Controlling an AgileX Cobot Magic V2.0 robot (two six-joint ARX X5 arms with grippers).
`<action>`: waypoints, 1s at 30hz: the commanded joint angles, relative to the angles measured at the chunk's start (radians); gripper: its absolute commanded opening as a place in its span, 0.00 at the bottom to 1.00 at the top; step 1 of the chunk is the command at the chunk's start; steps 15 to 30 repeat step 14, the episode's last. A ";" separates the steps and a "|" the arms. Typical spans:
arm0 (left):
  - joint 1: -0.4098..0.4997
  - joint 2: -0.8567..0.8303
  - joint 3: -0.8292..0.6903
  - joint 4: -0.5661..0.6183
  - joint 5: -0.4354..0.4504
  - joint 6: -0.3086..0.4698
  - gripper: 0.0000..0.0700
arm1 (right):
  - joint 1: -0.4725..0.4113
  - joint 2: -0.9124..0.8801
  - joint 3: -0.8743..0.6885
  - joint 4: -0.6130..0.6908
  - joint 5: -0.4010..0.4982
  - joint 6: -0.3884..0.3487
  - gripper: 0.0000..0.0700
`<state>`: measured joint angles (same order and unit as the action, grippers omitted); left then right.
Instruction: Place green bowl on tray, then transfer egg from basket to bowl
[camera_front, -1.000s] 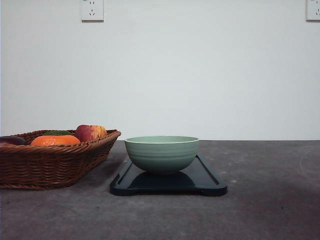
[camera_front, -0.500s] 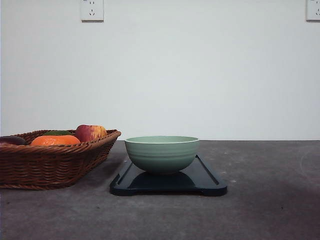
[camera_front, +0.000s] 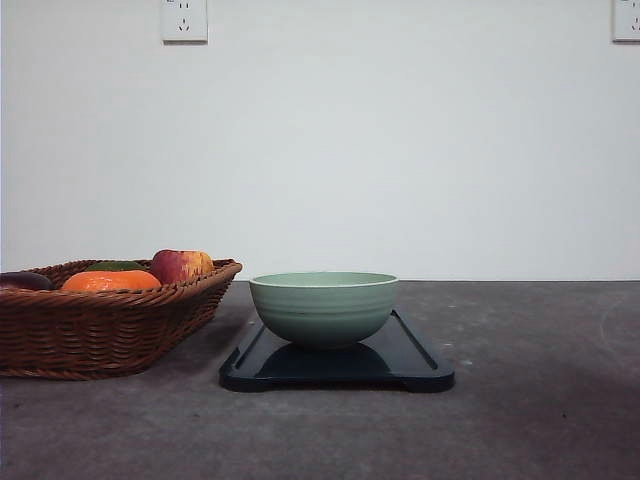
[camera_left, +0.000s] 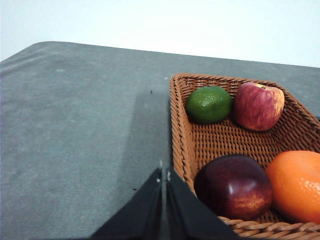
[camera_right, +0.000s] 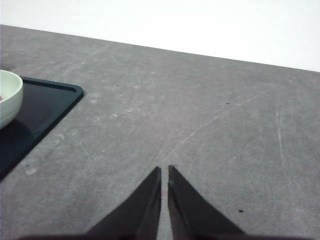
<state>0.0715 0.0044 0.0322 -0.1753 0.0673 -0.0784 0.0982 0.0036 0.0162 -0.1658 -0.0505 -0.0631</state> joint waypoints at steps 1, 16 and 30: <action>0.001 -0.001 -0.018 0.013 0.003 0.007 0.00 | 0.001 0.000 -0.004 0.008 -0.001 0.011 0.02; 0.001 -0.001 -0.018 0.013 0.003 0.007 0.00 | 0.001 0.000 -0.004 0.009 -0.001 0.011 0.02; 0.001 -0.001 -0.018 0.013 0.003 0.007 0.00 | 0.001 0.000 -0.004 0.009 -0.001 0.011 0.02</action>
